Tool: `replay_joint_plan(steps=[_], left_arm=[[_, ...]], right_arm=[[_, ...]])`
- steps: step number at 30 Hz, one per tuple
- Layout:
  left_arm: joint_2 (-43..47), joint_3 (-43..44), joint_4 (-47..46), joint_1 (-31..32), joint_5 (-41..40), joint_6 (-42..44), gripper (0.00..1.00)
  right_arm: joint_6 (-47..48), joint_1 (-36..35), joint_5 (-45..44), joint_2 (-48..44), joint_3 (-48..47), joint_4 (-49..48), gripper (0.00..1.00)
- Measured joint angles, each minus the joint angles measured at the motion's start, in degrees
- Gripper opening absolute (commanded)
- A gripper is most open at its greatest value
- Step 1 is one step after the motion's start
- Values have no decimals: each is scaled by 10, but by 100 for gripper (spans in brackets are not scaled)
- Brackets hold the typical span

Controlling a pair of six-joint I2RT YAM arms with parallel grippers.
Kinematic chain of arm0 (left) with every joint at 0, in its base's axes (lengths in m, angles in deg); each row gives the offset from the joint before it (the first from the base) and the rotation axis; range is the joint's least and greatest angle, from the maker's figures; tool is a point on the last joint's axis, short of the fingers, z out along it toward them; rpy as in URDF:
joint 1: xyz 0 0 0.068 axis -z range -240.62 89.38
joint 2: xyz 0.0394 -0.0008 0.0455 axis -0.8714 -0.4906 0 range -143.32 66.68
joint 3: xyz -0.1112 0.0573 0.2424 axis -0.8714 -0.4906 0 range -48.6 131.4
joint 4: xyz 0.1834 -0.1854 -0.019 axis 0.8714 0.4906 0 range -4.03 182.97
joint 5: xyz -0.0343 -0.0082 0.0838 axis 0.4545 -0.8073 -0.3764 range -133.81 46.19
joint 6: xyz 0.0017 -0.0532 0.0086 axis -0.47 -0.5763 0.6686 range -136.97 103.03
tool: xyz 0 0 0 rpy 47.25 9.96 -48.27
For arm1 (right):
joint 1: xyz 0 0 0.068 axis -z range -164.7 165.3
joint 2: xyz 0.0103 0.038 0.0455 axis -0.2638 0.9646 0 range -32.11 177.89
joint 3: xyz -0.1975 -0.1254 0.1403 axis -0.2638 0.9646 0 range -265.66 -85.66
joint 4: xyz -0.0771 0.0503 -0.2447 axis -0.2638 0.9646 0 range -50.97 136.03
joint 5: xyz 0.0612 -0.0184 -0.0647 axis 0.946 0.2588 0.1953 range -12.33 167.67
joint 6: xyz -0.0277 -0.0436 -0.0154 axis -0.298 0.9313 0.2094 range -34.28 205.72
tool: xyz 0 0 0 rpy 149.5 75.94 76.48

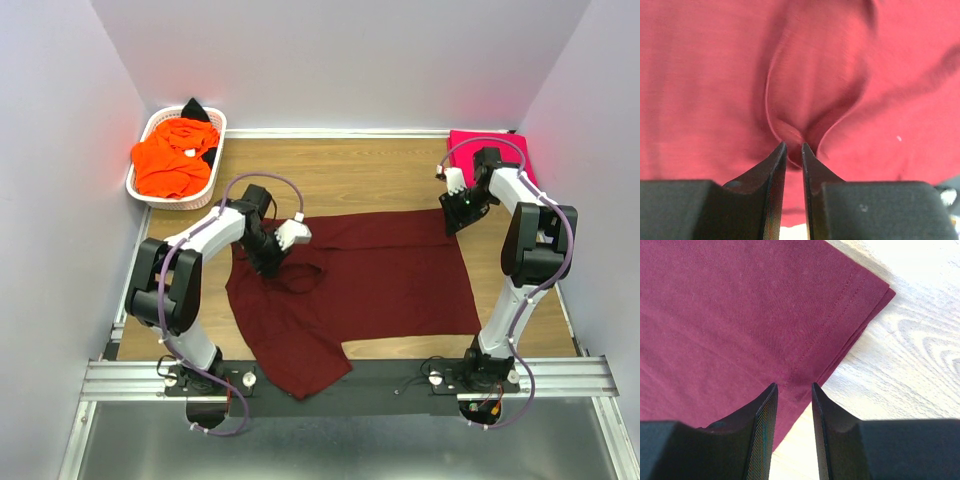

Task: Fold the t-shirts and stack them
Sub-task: Fold the tshirt

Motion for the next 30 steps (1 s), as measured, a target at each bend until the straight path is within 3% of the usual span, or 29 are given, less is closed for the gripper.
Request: replay_joint_plan(steps=[8,14,18,30], left_arm=[[94,-57,67,58,-5,80,26],[141,-52,56,63,-5,93,25],[118,-44,15,54,-19,51,18],[9,46,-120,-48,-124,-150,21]], right_arm=[[0,0,0,0,-2,1,40],[0,0,0,0,-3,2,40],[0,0,0,0,-3,4,40],[-15,-30,-14,0,-13,7,35]])
